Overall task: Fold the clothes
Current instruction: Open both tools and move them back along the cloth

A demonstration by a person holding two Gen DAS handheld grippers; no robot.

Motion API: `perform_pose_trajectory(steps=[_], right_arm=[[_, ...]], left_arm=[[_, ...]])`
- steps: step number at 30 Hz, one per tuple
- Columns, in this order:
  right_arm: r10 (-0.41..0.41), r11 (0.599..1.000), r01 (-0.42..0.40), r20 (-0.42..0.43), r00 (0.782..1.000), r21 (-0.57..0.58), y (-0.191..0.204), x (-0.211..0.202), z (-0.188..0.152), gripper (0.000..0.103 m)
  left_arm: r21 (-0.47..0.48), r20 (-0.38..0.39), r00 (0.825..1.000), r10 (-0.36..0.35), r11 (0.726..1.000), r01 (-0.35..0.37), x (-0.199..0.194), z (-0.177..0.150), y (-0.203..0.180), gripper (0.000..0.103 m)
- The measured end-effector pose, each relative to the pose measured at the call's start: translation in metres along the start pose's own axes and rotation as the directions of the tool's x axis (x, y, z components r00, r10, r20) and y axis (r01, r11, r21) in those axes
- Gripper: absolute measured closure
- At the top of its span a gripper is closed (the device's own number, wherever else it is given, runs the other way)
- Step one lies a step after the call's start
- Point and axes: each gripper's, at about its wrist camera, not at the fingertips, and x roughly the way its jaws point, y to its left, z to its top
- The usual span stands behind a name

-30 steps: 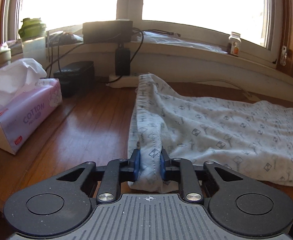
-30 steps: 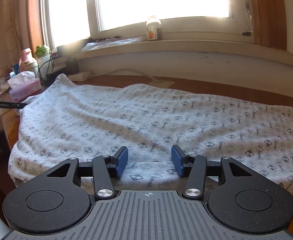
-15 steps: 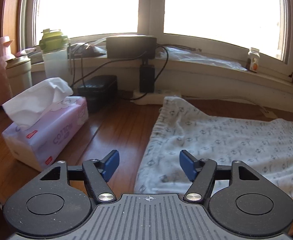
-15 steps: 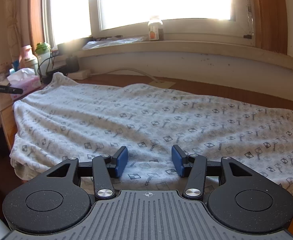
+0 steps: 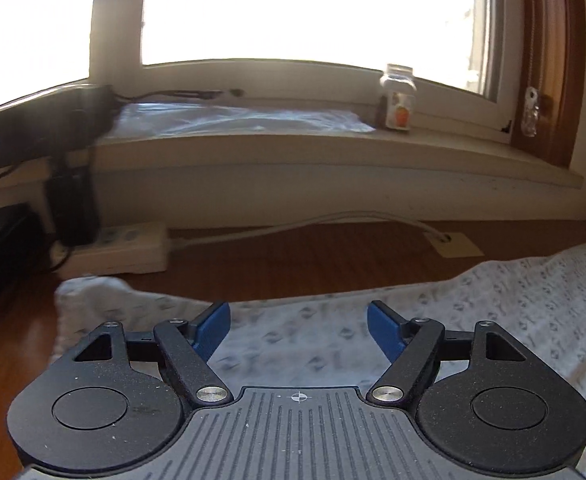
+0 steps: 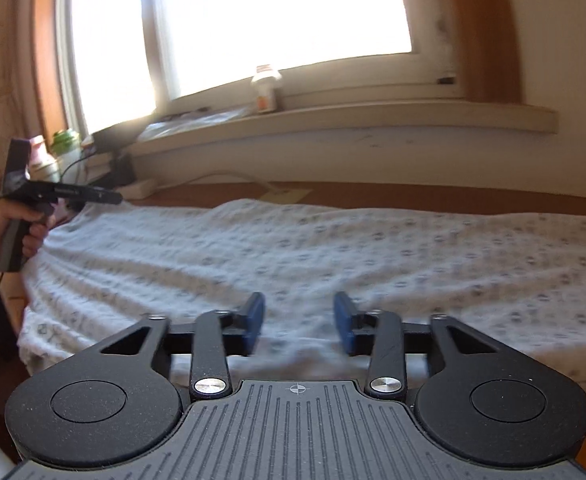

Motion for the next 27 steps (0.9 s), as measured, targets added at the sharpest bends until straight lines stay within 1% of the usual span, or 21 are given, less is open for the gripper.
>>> perform_pose_trajectory(steps=[3, 5, 7, 8, 13, 16, 18, 19, 22, 24, 25, 27], right_arm=[[-0.057, 0.998, 0.057, -0.011, 0.998, 0.002, -0.027, -0.007, 0.004, 0.069], [-0.09, 0.996, 0.09, -0.02, 0.996, 0.002, -0.043, -0.01, 0.007, 0.069], [-0.111, 0.994, 0.111, -0.029, 0.993, -0.001, -0.055, -0.01, 0.011, 0.068], [-0.121, 0.993, 0.121, -0.033, 0.992, -0.003, -0.061, -0.01, 0.013, 0.068], [-0.173, 0.985, 0.173, -0.055, 0.983, -0.005, -0.092, -0.009, 0.022, 0.068], [-0.204, 0.979, 0.205, -0.068, 0.977, 0.011, -0.113, -0.009, 0.025, 0.068], [-0.226, 0.974, 0.227, -0.079, 0.971, 0.011, -0.125, -0.009, 0.026, 0.067], [-0.236, 0.971, 0.238, -0.083, 0.968, 0.009, -0.13, -0.01, 0.026, 0.067], [-0.25, 0.967, 0.253, -0.112, 0.962, 0.011, -0.143, -0.008, 0.024, 0.066], [-0.24, 0.969, 0.245, -0.119, 0.963, 0.023, -0.15, -0.007, 0.022, 0.066], [-0.234, 0.971, 0.239, -0.119, 0.965, 0.032, -0.152, -0.007, 0.022, 0.062], [-0.231, 0.971, 0.237, -0.123, 0.965, 0.042, -0.153, -0.007, 0.022, 0.061]], left_arm=[[0.068, -0.038, 0.999, -0.03, 0.997, 0.032, 0.027, 0.008, -0.026, 0.025], [0.11, -0.064, 0.996, -0.06, 0.992, 0.067, 0.041, 0.009, -0.038, 0.025], [0.146, -0.135, 0.988, -0.078, 0.984, 0.098, 0.054, 0.006, -0.045, 0.024], [0.151, -0.148, 0.985, -0.085, 0.983, 0.107, 0.057, 0.004, -0.046, 0.023], [0.143, -0.131, 0.986, -0.106, 0.982, 0.124, 0.056, 0.0, -0.039, 0.021], [0.162, -0.135, 0.986, -0.098, 0.98, 0.119, 0.053, 0.0, -0.039, 0.021], [0.155, -0.15, 0.985, -0.085, 0.982, 0.108, 0.052, 0.004, -0.041, 0.021], [0.155, -0.145, 0.985, -0.096, 0.981, 0.119, 0.05, 0.008, -0.045, 0.021], [0.164, -0.109, 0.981, -0.159, 0.971, 0.175, 0.041, 0.019, -0.062, 0.021], [0.201, -0.099, 0.977, -0.19, 0.957, 0.207, 0.04, 0.024, -0.079, 0.021], [0.225, -0.101, 0.974, -0.204, 0.949, 0.222, 0.041, 0.026, -0.088, 0.021], [0.266, -0.118, 0.965, -0.233, 0.929, 0.257, 0.048, 0.029, -0.103, 0.021]])
